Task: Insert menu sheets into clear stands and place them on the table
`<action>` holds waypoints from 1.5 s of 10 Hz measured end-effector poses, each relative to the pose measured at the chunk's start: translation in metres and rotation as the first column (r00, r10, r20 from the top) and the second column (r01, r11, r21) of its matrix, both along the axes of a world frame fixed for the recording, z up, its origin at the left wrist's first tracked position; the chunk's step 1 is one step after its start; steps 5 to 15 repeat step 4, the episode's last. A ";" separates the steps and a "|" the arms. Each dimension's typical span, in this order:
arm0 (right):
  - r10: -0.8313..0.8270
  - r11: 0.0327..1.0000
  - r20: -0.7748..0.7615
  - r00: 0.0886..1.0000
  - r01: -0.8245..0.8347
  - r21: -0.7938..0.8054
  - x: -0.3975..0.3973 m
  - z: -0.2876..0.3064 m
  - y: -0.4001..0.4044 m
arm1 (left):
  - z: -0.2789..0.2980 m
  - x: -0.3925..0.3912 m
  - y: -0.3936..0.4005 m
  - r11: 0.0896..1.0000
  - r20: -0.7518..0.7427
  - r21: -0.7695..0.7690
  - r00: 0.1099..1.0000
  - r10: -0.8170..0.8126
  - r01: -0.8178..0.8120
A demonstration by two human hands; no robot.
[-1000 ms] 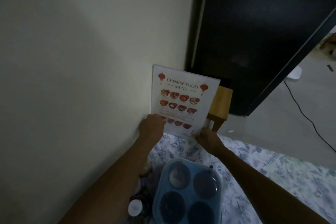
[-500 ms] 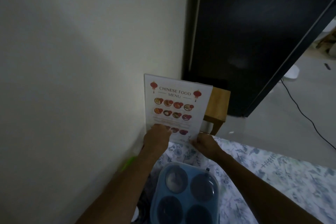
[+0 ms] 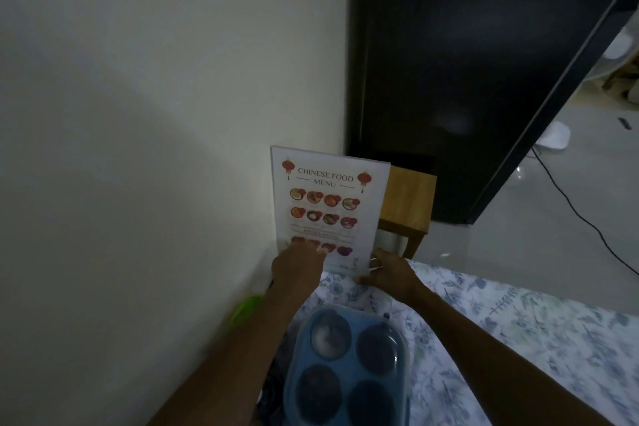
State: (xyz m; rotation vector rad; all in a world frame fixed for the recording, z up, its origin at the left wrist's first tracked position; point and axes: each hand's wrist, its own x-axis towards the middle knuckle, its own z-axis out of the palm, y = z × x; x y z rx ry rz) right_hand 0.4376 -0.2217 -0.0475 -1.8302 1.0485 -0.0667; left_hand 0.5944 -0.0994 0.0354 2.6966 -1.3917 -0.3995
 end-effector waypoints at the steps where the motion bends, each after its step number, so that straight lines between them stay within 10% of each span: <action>1: -0.009 0.999 -0.020 1.000 0.009 -0.030 -0.015 0.011 0.001 | 0.011 -0.011 0.003 1.000 0.019 0.009 1.000 -0.012 0.012; 4: -0.089 0.966 -0.019 0.996 0.081 -0.247 -0.125 0.098 0.006 | 0.069 -0.096 0.002 0.993 0.127 -0.030 0.986 -0.106 0.110; 15: -0.089 0.966 -0.019 0.996 0.081 -0.247 -0.125 0.098 0.006 | 0.069 -0.096 0.002 0.993 0.127 -0.030 0.986 -0.106 0.110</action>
